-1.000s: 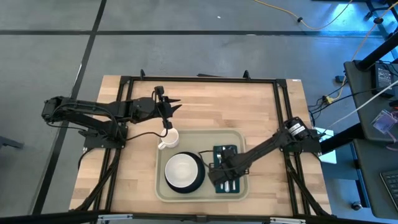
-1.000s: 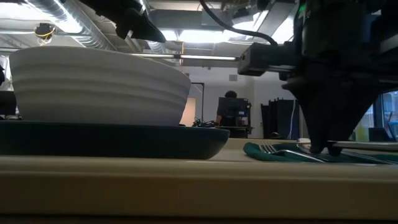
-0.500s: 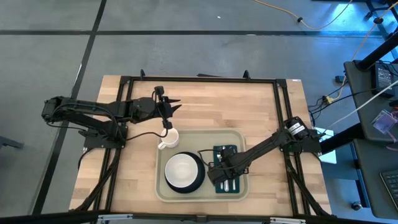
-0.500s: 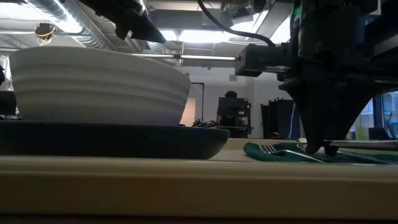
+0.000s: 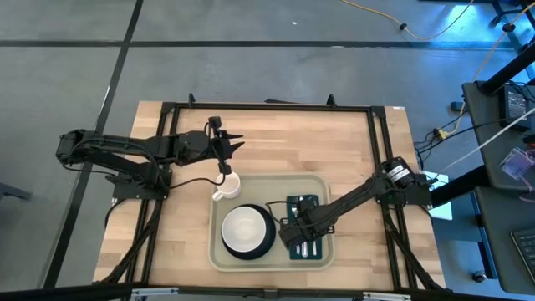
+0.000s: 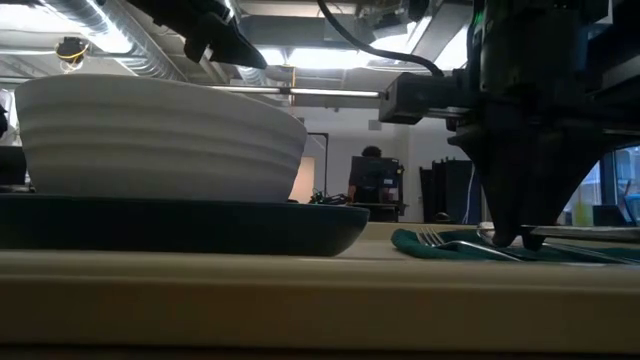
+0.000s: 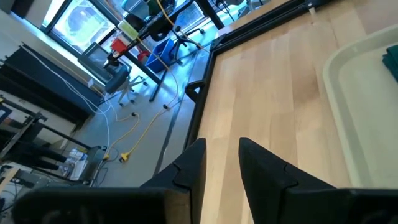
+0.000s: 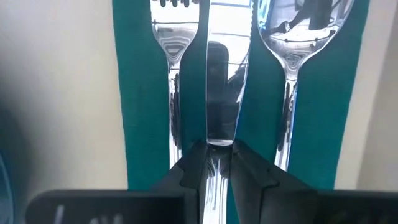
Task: Set up tray
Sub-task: Put the silver knife on the green napkin between the silver fork and spoon
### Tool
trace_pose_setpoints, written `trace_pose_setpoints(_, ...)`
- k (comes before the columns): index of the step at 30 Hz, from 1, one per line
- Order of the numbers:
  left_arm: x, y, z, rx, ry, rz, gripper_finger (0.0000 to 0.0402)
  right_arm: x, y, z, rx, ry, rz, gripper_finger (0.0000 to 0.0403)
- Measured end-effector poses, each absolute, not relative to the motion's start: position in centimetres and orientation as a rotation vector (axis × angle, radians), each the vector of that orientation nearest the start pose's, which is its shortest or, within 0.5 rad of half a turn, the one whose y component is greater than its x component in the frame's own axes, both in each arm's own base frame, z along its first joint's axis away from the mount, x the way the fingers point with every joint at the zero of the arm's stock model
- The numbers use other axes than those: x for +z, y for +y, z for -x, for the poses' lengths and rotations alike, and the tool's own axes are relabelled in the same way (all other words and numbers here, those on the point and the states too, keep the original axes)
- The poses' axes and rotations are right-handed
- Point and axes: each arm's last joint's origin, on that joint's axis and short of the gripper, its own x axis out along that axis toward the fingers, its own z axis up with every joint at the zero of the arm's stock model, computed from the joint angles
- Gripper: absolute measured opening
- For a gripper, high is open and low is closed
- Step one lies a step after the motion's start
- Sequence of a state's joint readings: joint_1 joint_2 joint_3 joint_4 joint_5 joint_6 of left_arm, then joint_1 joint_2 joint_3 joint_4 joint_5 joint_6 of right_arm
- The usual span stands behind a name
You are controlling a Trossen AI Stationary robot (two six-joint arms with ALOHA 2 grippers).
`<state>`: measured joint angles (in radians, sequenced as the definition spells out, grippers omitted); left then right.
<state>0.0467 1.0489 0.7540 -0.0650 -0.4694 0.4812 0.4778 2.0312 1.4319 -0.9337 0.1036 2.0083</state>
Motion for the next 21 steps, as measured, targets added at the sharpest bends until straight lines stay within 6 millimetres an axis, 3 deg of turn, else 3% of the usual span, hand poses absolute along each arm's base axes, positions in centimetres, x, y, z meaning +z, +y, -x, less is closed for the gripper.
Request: trace_pose_setpoints(21, 28.44, 2.38, -22.64, 0.412, 0.487, -0.545, 0.0089, 15.09, 17.13, -33.73, -1.162, 1.116, -1.158, 0.0058)
